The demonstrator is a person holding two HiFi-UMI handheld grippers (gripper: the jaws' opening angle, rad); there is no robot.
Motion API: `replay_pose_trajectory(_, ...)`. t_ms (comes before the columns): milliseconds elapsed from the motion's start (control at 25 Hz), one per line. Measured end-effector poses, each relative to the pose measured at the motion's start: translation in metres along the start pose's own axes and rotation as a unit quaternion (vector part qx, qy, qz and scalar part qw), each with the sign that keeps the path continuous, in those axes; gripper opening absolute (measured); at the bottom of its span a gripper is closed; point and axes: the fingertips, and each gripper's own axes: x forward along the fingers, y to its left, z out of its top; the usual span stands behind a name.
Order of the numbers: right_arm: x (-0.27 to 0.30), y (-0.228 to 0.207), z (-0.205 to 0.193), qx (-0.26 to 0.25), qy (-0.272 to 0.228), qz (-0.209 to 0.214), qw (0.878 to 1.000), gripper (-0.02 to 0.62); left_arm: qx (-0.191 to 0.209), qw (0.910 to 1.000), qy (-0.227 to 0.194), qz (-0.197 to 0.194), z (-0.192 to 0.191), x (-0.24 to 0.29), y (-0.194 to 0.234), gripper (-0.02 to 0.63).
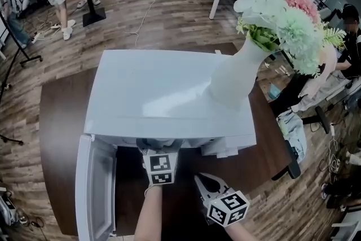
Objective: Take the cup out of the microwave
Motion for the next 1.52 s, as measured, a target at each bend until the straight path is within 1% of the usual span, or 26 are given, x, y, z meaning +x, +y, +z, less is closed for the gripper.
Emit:
replay_pose_trajectory(160, 0.001, -0.008, 0.0, 0.004, 0.005, -0.008, 1.0, -0.005, 0.025, 0.9994, 0.004, 0.025, -0.001, 0.001, 0.005, 0.517)
replay_pose_trajectory(280, 0.003, -0.011, -0.001, 0.007, 0.009, -0.011, 1.0, -0.005, 0.036, 0.9982, 0.012, 0.047, -0.004, 0.003, 0.012, 0.515)
replay_pose_trajectory(640, 0.014, -0.015, -0.001, 0.005, 0.02, -0.004, 1.0, -0.005, 0.039, 0.9963, 0.02, 0.074, -0.005, 0.009, 0.015, 0.515)
replay_pose_trajectory(840, 0.014, -0.018, -0.003, 0.004, 0.025, -0.006, 1.0, -0.005, 0.037, 0.9963, 0.02, 0.074, -0.005, 0.008, 0.015, 0.515)
replay_pose_trajectory(1040, 0.013, -0.018, -0.007, 0.004, 0.03, -0.006, 1.0, -0.005, 0.037, 0.9962, 0.009, 0.079, -0.003, 0.005, 0.017, 0.515)
replay_pose_trajectory(1200, 0.011, -0.022, -0.007, 0.005, 0.028, -0.011, 1.0, -0.005, 0.025, 0.997, 0.003, 0.073, -0.001, 0.003, 0.016, 0.515)
replay_pose_trajectory(1520, 0.01, -0.025, -0.001, 0.006, 0.02, -0.017, 1.0, -0.005, 0.031, 0.9979, -0.003, 0.056, 0.004, -0.004, 0.006, 0.515)
